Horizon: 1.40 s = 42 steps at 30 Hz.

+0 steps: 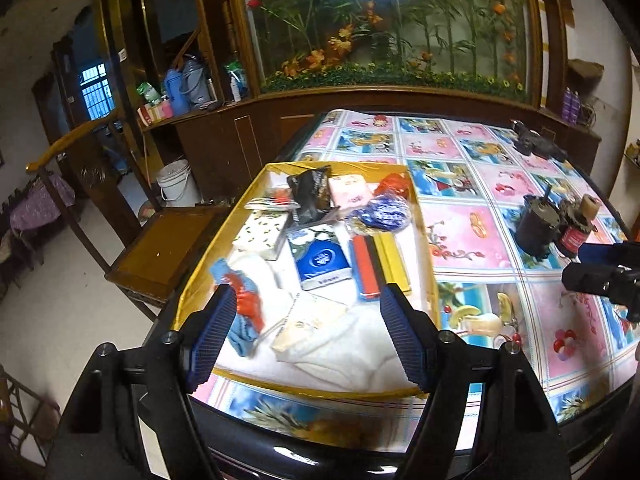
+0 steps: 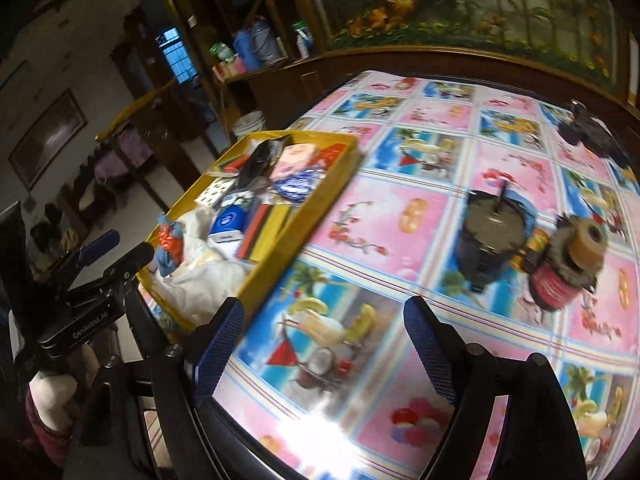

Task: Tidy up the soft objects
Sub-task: 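Move both open tools back toward the items beside the black motors, then grasp the brown knitted scrubber ball with the right tool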

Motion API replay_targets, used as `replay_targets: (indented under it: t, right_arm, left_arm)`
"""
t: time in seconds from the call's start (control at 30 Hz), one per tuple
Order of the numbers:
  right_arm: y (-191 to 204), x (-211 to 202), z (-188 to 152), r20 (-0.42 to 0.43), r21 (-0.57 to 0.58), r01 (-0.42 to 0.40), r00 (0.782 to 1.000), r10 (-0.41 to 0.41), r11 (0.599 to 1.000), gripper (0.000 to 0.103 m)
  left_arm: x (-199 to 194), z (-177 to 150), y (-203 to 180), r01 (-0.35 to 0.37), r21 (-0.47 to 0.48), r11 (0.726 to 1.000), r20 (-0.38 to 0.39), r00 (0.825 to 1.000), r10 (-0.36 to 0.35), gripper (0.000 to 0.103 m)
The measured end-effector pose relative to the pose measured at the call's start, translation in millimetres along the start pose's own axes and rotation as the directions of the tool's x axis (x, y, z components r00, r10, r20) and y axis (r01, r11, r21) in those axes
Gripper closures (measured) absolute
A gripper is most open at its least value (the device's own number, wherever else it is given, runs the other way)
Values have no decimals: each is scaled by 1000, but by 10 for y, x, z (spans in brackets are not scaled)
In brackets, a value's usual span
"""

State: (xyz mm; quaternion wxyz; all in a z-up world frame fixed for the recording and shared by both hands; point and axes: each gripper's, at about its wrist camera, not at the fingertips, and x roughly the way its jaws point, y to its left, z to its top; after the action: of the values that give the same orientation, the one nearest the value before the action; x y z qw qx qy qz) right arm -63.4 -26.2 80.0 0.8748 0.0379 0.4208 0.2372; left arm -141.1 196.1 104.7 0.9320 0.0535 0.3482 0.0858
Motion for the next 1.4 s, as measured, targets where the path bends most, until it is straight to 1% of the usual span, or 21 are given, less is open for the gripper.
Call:
replay_targets:
  t: [0.33,0.53,0.67,0.73,0.77,0.83,0.87,0.9,1.0,1.1,1.23,1.3,1.33,1.37,1.4]
  right_arm:
    - [-418,-296,-178,35,81,5,999,-8,997,20]
    - [-770,-515,-257,74,156,14,997,-26,988,19]
    - [-1001,-633,-310,94,213,22,995,-43,977,19]
    - [-1118,-700,-350,103,236,26,993,-51,971,19]
    - [-1183,-742,-373,109,251,31,992,-60,967,19]
    - [-1310,-822,-405,118,274,47,990,-81,961,19]
    - [-1390,-867,-424,120,294,61,988,-100,954,19]
    - [-1456,-902,-440,122,311,68,986,-110,948,19]
    - [-1631,-993,-506,126,362,73,984,-126,929,19]
    - [-1767,-1067,-580,123,405,70,984,-130,912,19]
    - [-1825,-1087,-583,108,410,90,983,-146,908,19]
    - [-1837,-1069,-529,100,406,97,984,-150,909,19]
    - [-1852,-1055,-495,96,405,103,983,-155,908,19]
    - [-1881,-1033,-448,91,402,113,982,-163,908,19]
    - [-1911,-1002,-399,86,401,122,982,-170,908,19]
  left_arm:
    - [-12,-8,-396,19,84,996,-25,1000,-17,29]
    - [-4,-28,-606,44,127,991,-43,998,-39,29]
    - [27,-39,-733,75,150,986,-62,996,-66,29]
    - [41,-40,-797,105,158,982,-77,993,-94,29]
    - [54,-34,-843,137,158,978,-94,988,-123,29]
    - [91,-20,-930,207,148,967,-131,973,-189,29]
    - [127,-8,-975,260,133,956,-159,958,-239,29]
    - [188,4,-1039,320,108,941,-197,935,-295,29]
    - [373,8,-1240,412,60,909,-277,882,-381,29]
    - [545,2,-1480,445,48,894,-319,855,-408,29]
    - [764,-16,-1694,452,44,891,-357,840,-409,29]
    - [841,-38,-1749,457,37,889,-372,832,-413,29]
    - [850,-31,-1746,447,50,893,-356,844,-402,29]
    - [859,-32,-1770,436,63,898,-354,851,-389,29]
    - [860,-24,-1763,435,67,898,-347,854,-388,28]
